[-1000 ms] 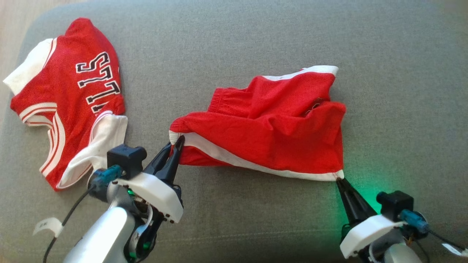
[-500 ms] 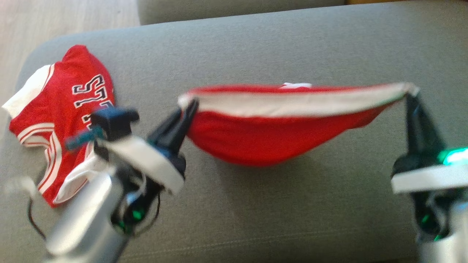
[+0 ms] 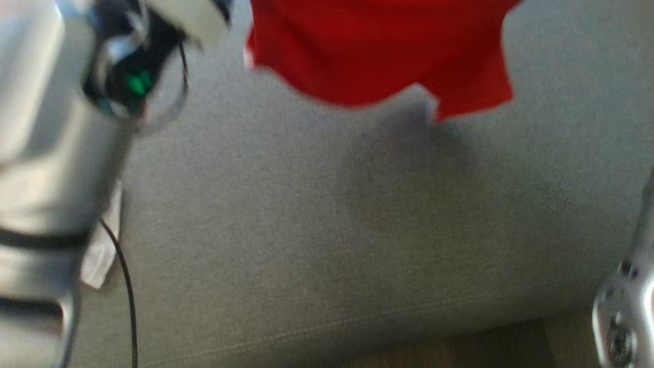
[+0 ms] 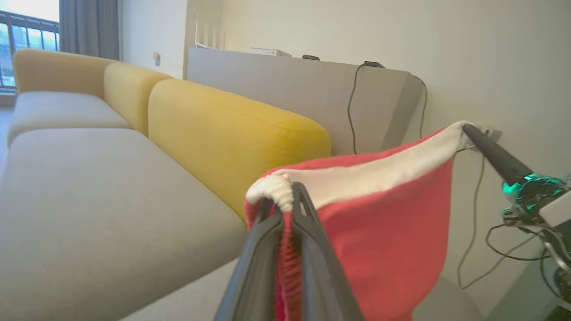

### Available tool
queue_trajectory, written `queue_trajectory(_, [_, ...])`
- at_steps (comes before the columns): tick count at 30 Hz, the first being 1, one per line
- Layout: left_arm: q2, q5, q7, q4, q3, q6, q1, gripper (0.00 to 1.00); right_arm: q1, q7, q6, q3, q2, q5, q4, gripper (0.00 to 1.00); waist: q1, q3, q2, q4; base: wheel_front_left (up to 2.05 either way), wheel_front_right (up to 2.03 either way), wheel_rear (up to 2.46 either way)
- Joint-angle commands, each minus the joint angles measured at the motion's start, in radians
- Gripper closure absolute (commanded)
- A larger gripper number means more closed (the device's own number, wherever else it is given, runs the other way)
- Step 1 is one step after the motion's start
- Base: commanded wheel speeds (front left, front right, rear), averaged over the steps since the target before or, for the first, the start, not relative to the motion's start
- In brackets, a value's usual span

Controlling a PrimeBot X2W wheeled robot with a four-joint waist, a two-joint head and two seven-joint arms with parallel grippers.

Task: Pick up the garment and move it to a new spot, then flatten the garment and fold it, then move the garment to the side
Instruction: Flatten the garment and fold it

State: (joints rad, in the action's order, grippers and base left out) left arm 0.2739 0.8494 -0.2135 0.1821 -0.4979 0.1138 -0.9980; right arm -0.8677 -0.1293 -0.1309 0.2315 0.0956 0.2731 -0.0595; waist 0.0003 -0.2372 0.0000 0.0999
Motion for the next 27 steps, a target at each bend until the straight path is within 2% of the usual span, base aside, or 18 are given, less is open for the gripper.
queue_trajectory(1, [0.035, -0.040, 0.030, 0.025, 0.032, 0.008, -0.128, 1.00, -0.109, 0.034, 0.000, -0.025, -0.001, -0.015, -0.025, 1.00, -0.0003, -0.107, 0.0000, 0.043, 0.00, 0.00, 0.00])
queue_trajectory(6, [0.045, -0.183, 0.225, 0.187, -0.027, 0.016, -0.362, 1.00, -0.347, 0.186, 0.000, -0.024, 0.002, -0.068, -0.187, 1.00, -0.0003, -0.229, 0.0000, 0.080, 0.00, 0.00, 0.00])
queue_trajectory(10, [0.063, -0.258, 0.424, 0.255, -0.114, 0.016, -0.461, 1.00, -0.445, 0.300, 0.000, -0.019, -0.003, -0.103, -0.252, 1.00, -0.0003, -0.295, 0.0000, 0.096, 0.00, 0.00, 0.00])
queue_trajectory(14, [0.084, -0.286, 0.469, 0.255, -0.176, 0.017, -0.456, 1.00, -0.437, 0.337, 0.000, -0.047, 0.006, -0.133, -0.263, 1.00, -0.0003, -0.325, 0.0000, 0.098, 0.00, 0.00, 0.00])
queue_trajectory(17, [0.112, -0.320, 0.474, 0.168, -0.226, 0.017, -0.382, 1.00, -0.347, 0.324, 0.000, -0.094, 0.020, -0.133, -0.254, 1.00, -0.0003, -0.335, 0.0000, 0.098, 0.00, 0.00, 0.00])
queue_trajectory(21, [0.148, -0.344, 0.475, 0.035, -0.233, 0.017, -0.182, 1.00, -0.131, 0.247, 0.000, -0.101, 0.029, -0.103, -0.191, 1.00, -0.0003, -0.322, 0.0000, 0.093, 0.00, 0.00, 0.00])
queue_trajectory(27, [0.194, -0.357, 0.475, -0.127, -0.247, 0.017, 0.138, 1.00, 0.282, 0.076, 0.000, -0.049, -0.002, -0.049, 0.009, 1.00, -0.0003, -0.268, 0.0000, 0.083, 0.00, 0.00, 0.00])
